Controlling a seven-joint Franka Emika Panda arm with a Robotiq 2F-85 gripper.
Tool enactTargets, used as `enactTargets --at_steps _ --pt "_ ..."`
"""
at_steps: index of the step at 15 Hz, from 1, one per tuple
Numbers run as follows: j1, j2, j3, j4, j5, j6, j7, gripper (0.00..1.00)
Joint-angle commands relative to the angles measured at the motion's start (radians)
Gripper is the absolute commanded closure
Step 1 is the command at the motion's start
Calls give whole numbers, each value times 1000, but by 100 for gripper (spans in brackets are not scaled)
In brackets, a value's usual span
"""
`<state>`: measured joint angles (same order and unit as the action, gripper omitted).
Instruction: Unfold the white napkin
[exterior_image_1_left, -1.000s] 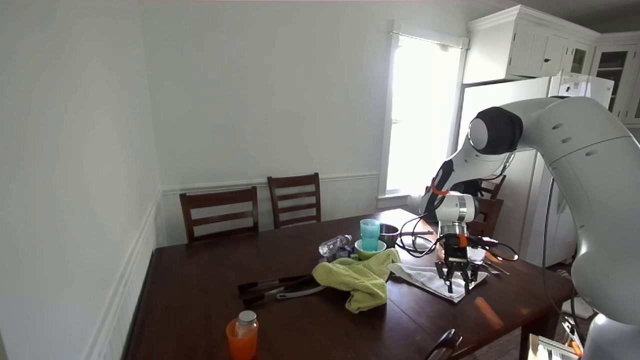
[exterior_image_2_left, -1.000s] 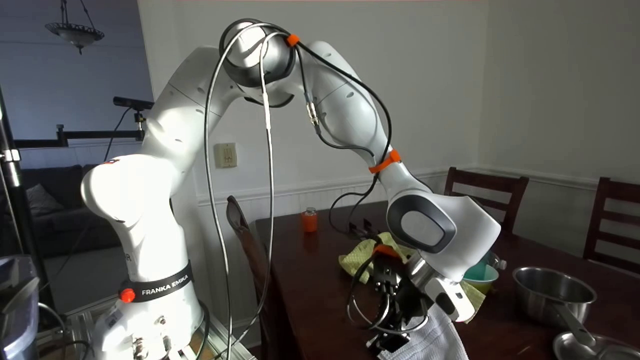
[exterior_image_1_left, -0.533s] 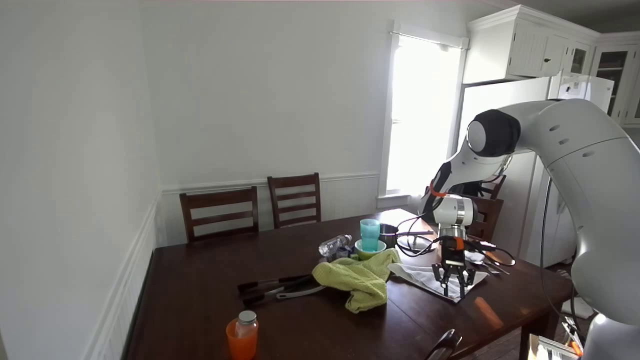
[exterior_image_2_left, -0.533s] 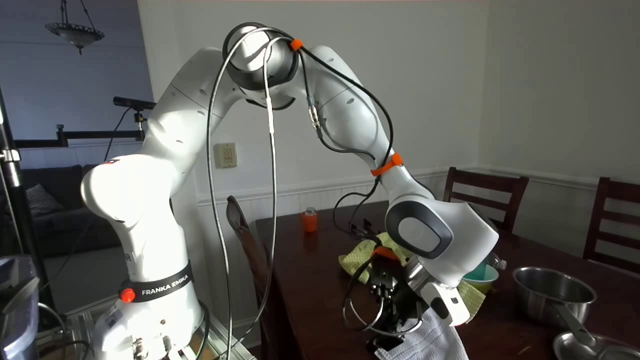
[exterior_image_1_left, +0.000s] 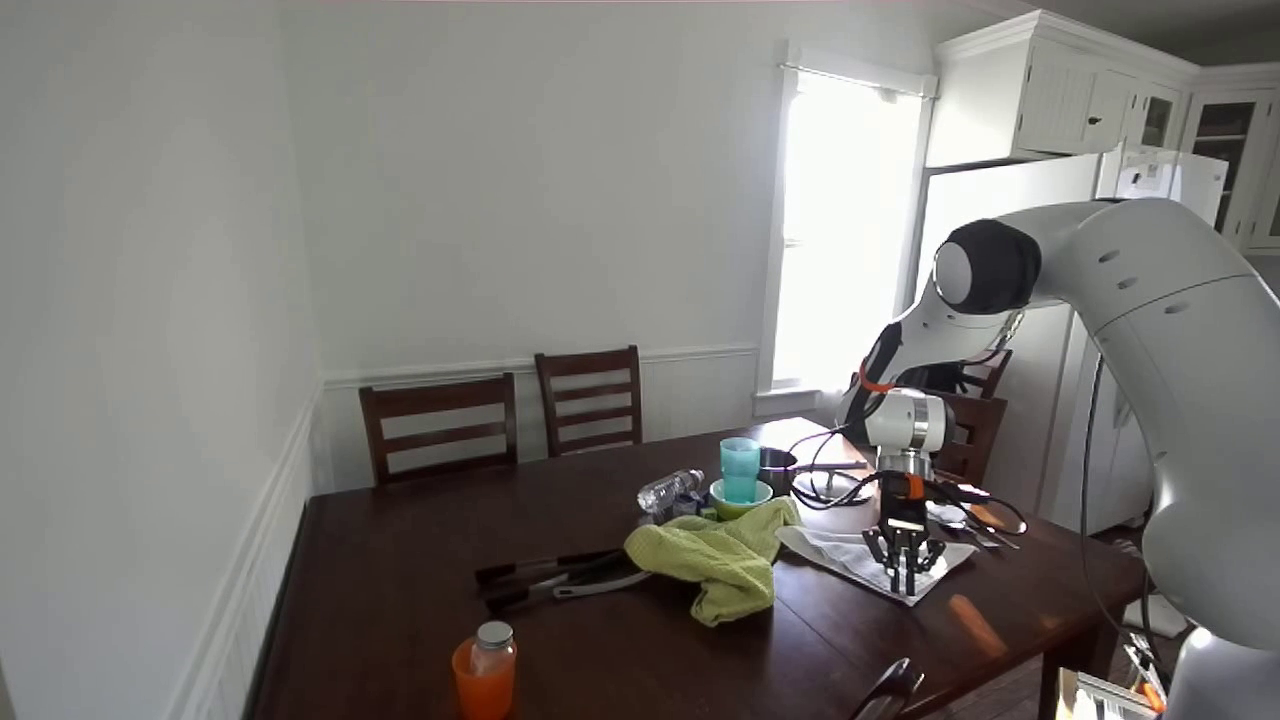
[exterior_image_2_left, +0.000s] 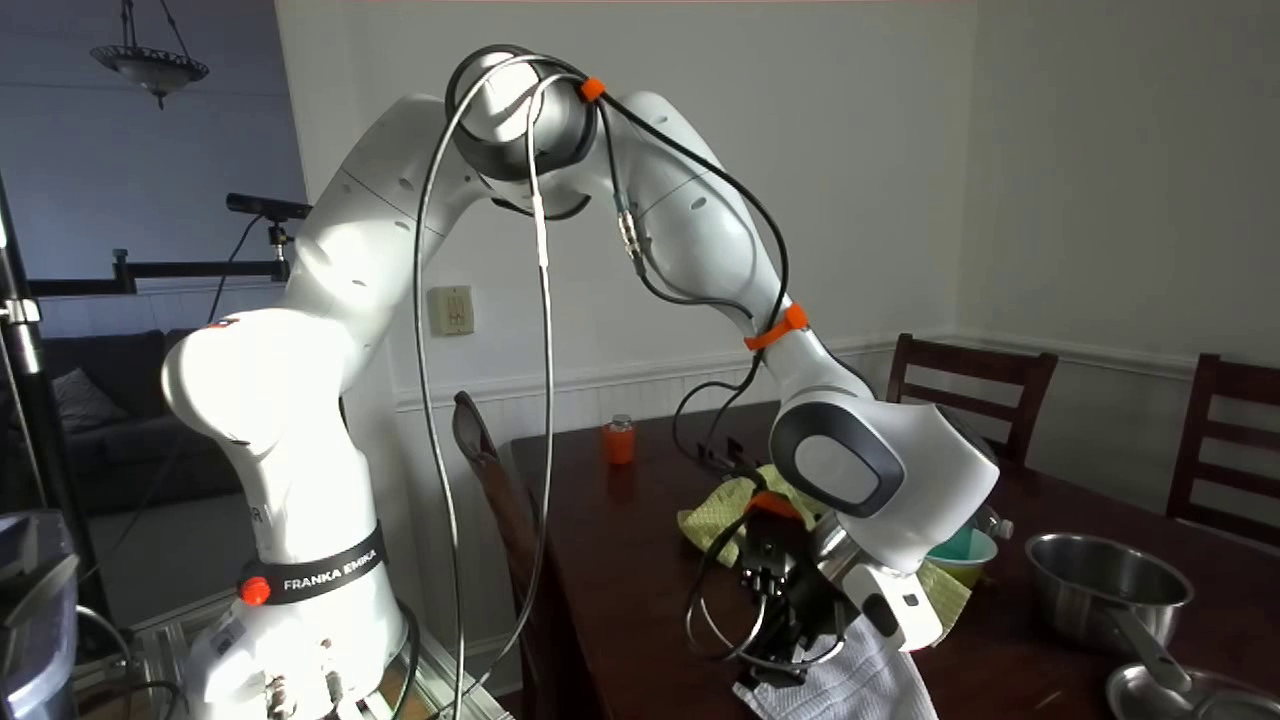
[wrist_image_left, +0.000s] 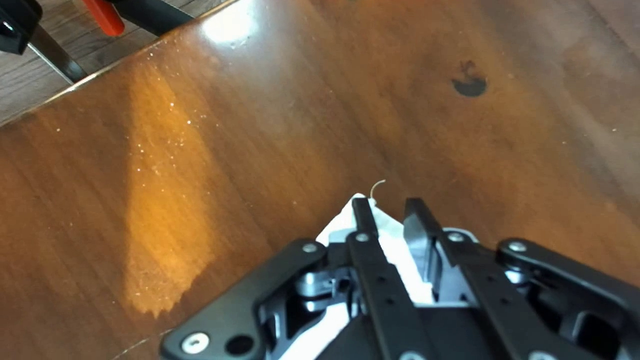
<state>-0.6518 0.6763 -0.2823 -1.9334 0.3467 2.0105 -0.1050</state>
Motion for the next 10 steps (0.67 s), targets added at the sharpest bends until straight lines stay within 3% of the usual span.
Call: enactTargets --at_steps 1,4,10 --pt "-11 6 5 7 14 20 11 95" --pt "-14 6 5 10 15 27 9 100" --pt "-24 -6 5 21 20 58 0 99"
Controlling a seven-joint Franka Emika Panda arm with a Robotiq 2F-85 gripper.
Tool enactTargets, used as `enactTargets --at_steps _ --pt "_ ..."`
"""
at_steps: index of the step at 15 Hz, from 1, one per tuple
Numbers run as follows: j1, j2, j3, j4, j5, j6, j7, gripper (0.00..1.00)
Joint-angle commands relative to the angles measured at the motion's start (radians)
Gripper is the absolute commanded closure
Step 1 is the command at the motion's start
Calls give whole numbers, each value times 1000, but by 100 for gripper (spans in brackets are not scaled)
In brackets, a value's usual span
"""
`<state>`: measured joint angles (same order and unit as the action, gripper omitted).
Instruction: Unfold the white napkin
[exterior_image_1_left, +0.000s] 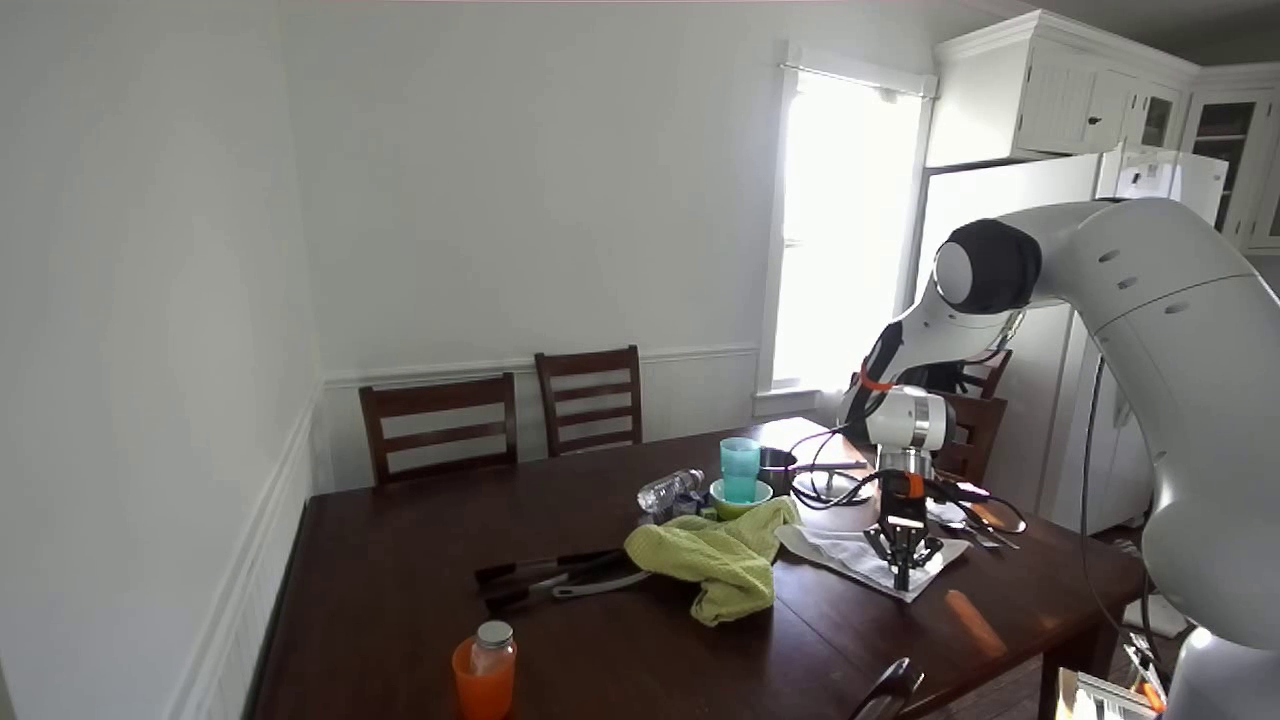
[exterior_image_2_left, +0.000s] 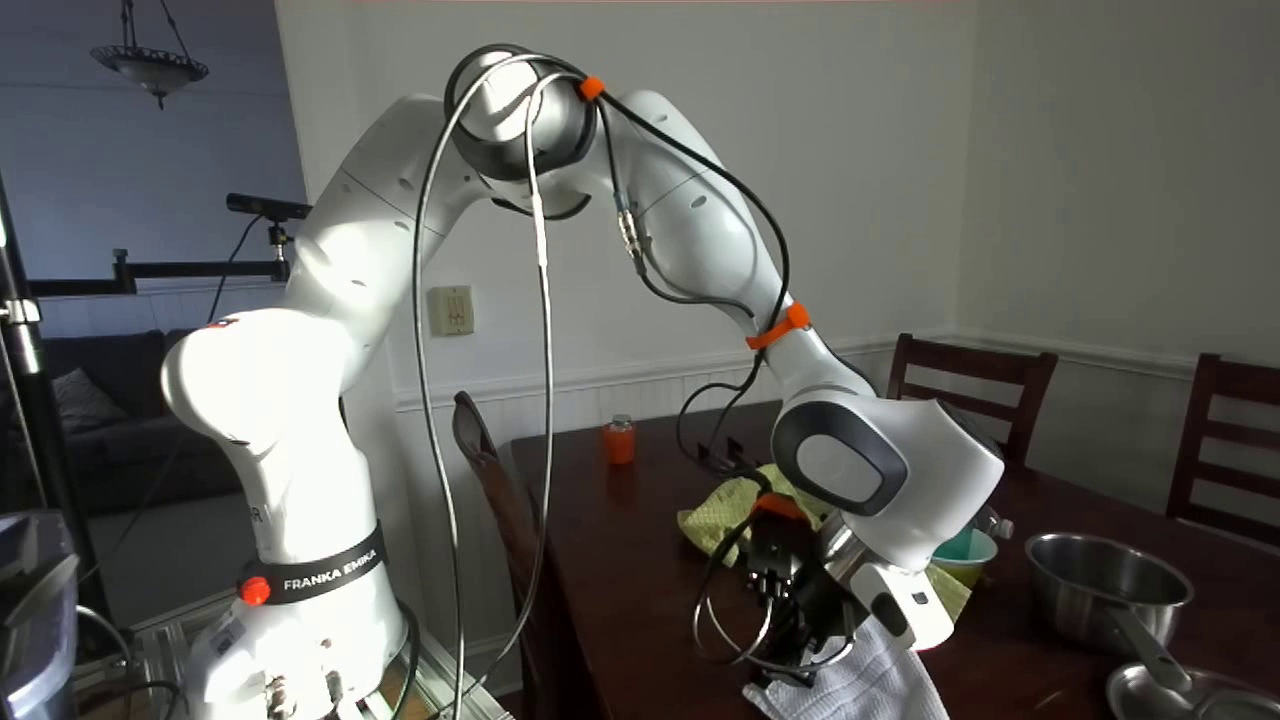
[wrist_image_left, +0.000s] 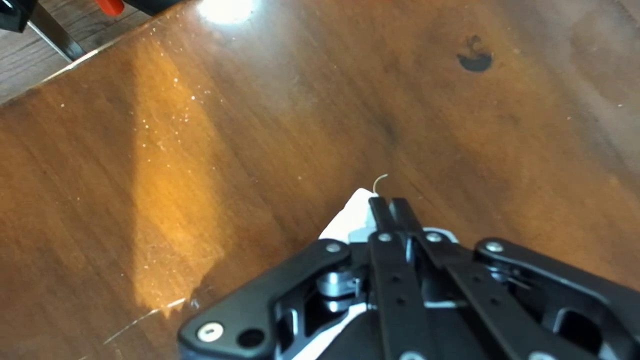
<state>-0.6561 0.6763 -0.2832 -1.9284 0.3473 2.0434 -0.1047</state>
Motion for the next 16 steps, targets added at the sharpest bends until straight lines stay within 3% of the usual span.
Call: enactTargets --at_steps 1,9,16 --pt "-22 -11 6 20 20 35 -2 99" --pt "-44 -40 14 70 44 81 -2 99" --pt "-84 -19 45 137 107 205 -11 99"
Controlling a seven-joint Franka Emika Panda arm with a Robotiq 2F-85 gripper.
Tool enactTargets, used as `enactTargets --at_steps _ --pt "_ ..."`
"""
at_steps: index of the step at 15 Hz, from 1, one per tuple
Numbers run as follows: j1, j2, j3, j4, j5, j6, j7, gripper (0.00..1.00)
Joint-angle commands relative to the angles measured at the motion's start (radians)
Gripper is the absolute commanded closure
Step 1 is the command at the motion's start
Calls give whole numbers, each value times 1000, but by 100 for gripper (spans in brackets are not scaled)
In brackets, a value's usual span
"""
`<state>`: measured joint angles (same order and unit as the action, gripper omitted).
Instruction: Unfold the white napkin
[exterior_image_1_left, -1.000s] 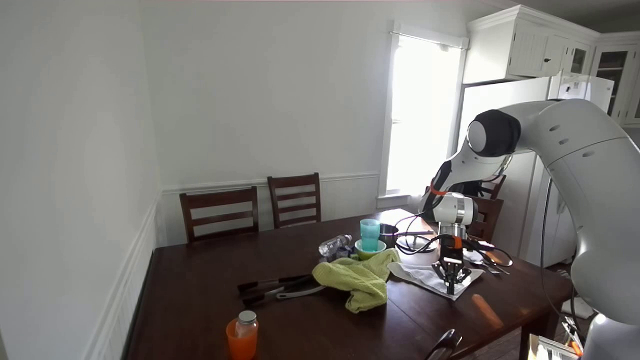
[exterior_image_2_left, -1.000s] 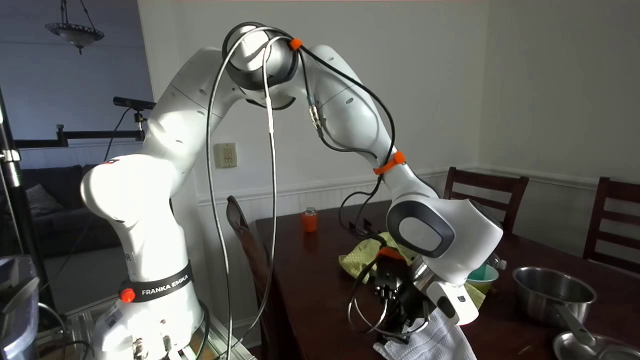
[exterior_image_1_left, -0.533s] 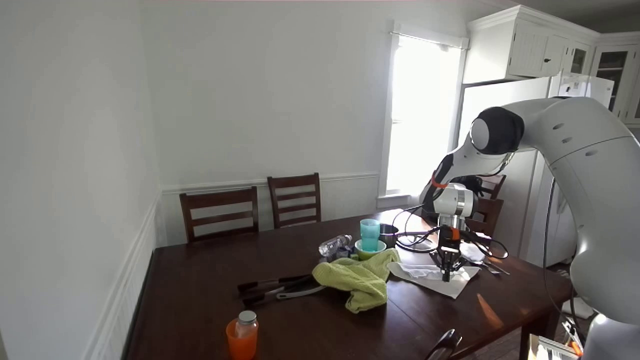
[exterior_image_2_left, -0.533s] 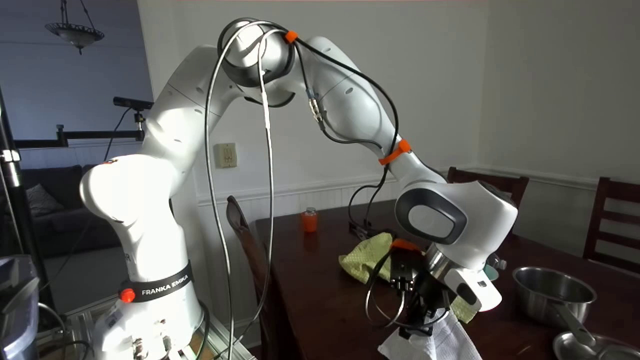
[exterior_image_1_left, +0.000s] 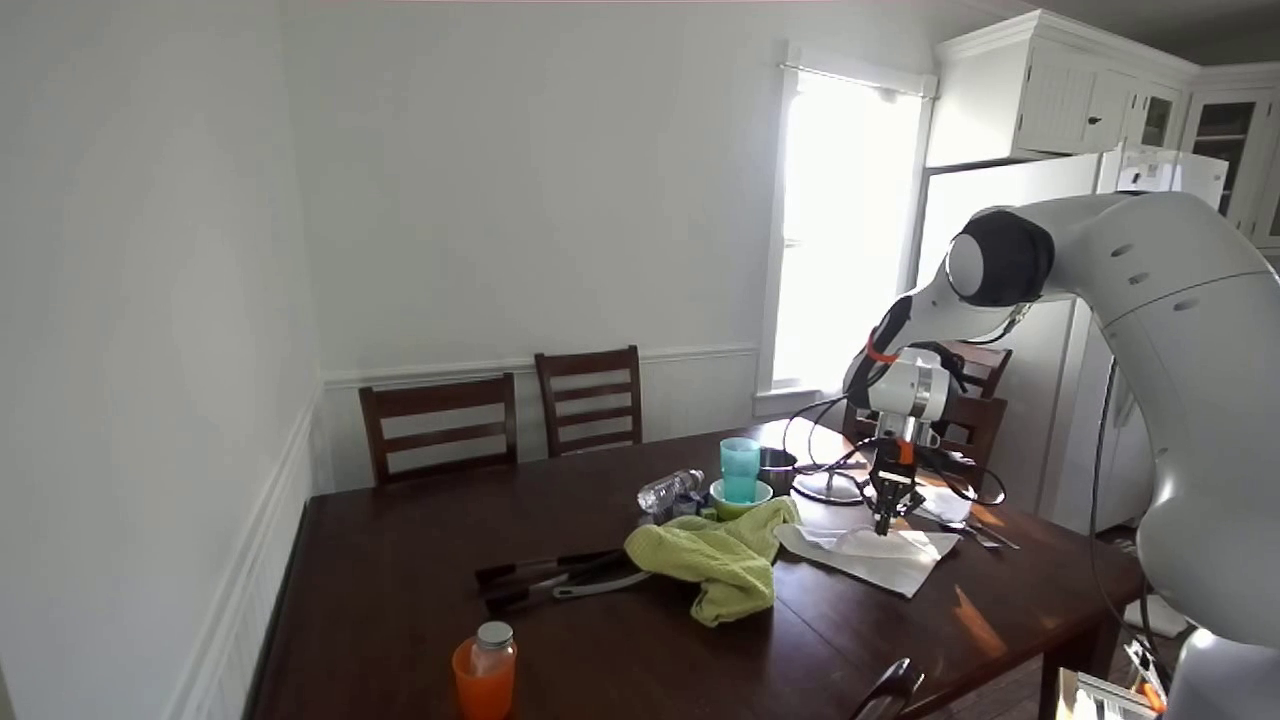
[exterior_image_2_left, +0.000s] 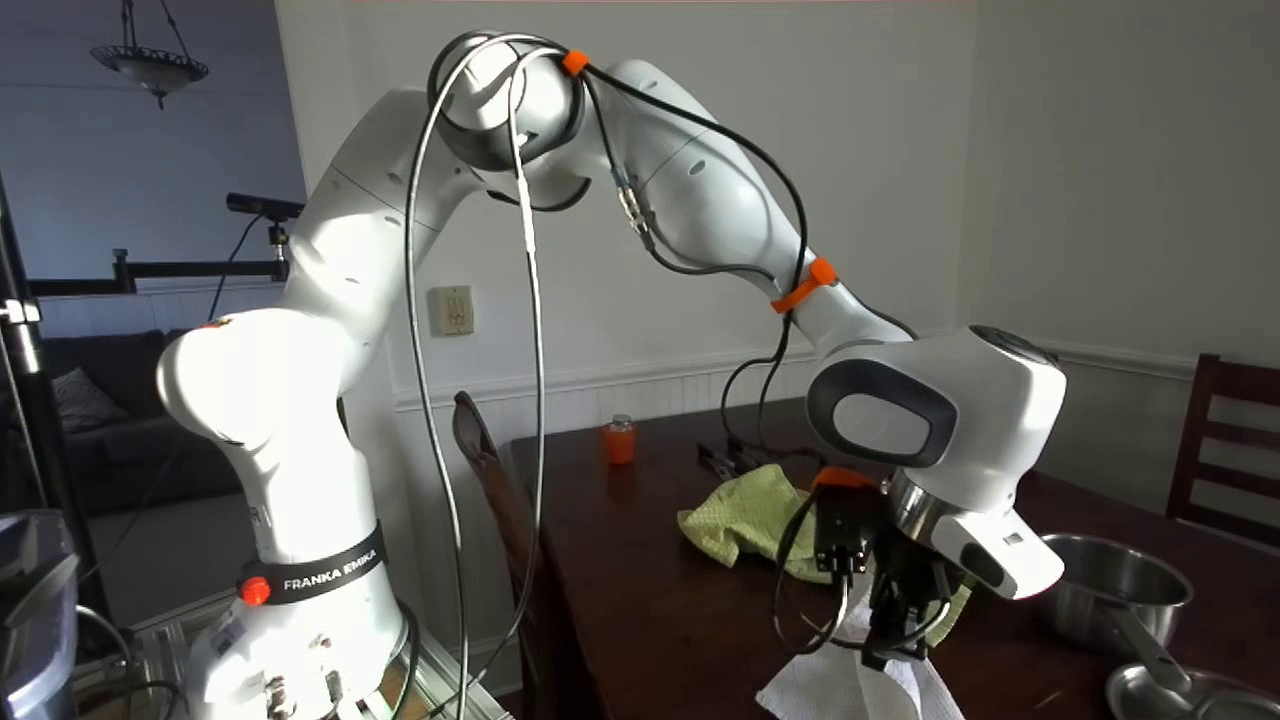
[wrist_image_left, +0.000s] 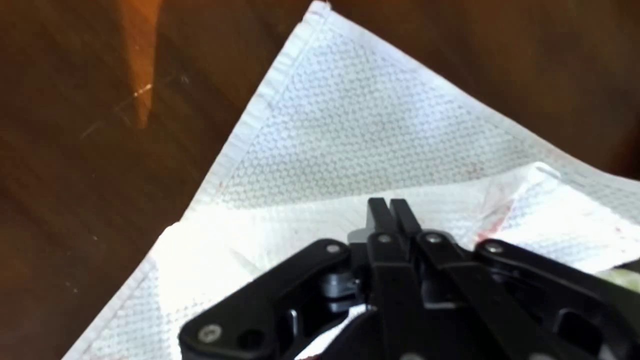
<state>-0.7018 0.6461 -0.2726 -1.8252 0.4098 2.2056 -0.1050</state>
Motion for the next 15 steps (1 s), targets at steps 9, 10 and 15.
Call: enactTargets --at_steps 9,10,15 --pt "-31 7 38 29 15 57 8 96" --pt "-31 8 38 29 15 57 8 96" --pt "-30 8 38 29 15 57 8 99"
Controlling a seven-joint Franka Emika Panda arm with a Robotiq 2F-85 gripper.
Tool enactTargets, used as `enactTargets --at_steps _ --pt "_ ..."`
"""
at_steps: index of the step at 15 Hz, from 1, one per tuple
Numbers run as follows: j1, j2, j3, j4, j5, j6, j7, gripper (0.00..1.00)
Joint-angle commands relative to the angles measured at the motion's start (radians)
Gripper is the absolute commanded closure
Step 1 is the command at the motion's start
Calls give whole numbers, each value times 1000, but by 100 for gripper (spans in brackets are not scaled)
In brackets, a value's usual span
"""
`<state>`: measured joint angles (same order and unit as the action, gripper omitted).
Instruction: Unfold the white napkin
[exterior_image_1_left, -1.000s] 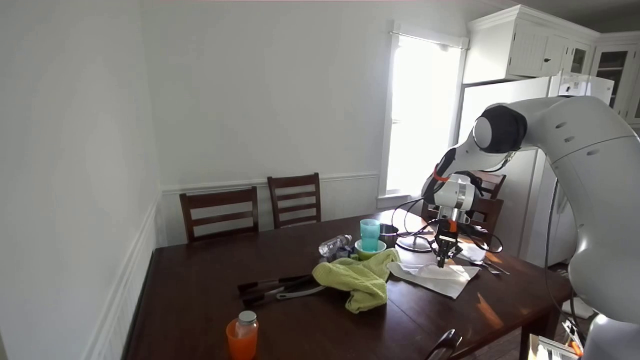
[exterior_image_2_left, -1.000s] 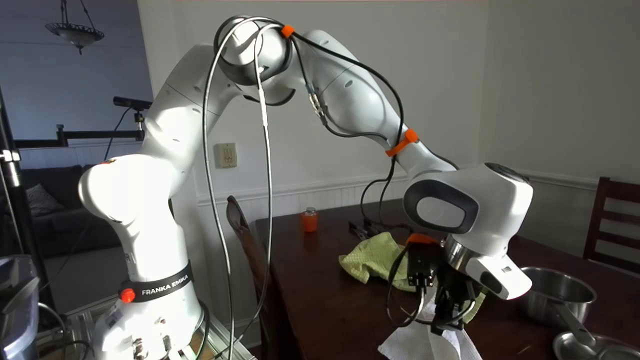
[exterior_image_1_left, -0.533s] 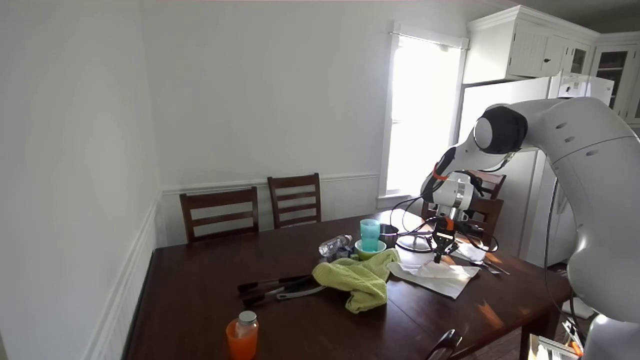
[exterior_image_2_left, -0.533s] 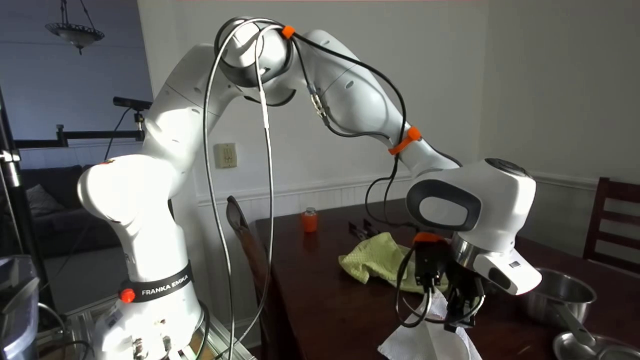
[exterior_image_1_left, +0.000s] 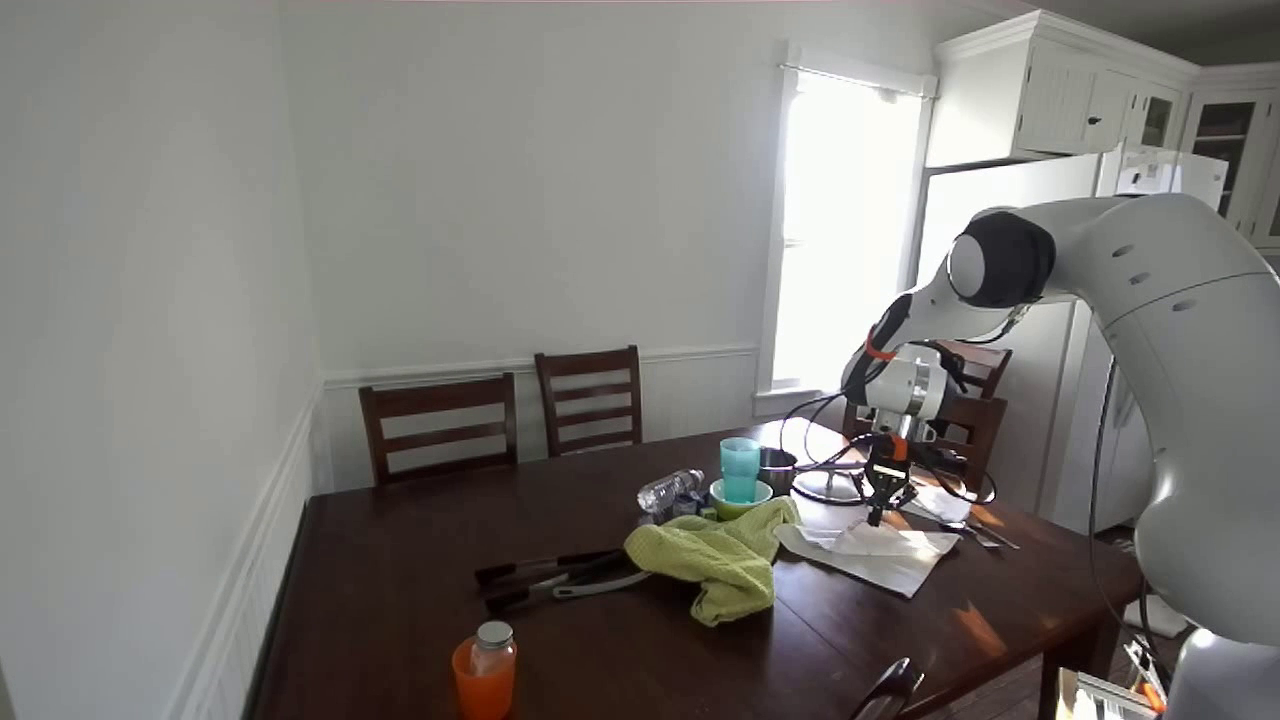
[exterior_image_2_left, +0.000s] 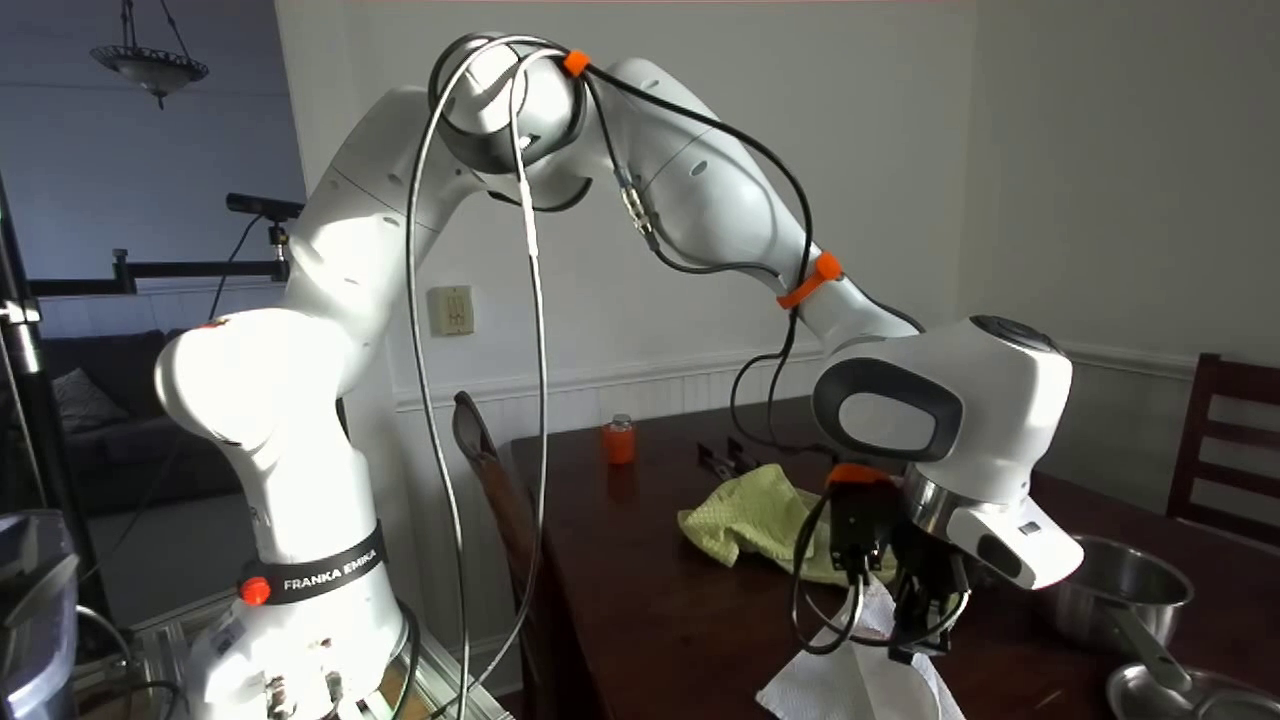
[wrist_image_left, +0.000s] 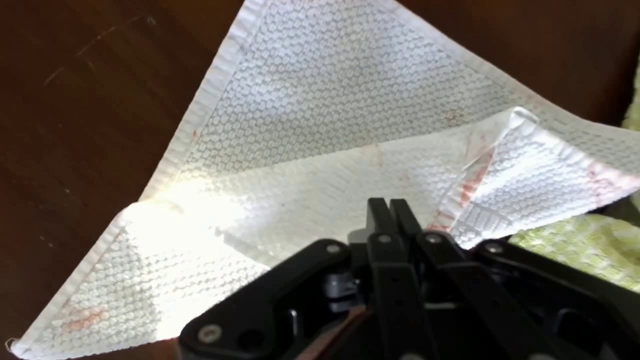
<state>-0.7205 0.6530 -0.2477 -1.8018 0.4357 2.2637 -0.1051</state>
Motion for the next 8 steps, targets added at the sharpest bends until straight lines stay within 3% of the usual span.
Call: enactTargets --at_steps 1,8 --pt "-16 18 14 28 -4 -6 20 99" --pt "-44 93 41 123 46 140 55 99"
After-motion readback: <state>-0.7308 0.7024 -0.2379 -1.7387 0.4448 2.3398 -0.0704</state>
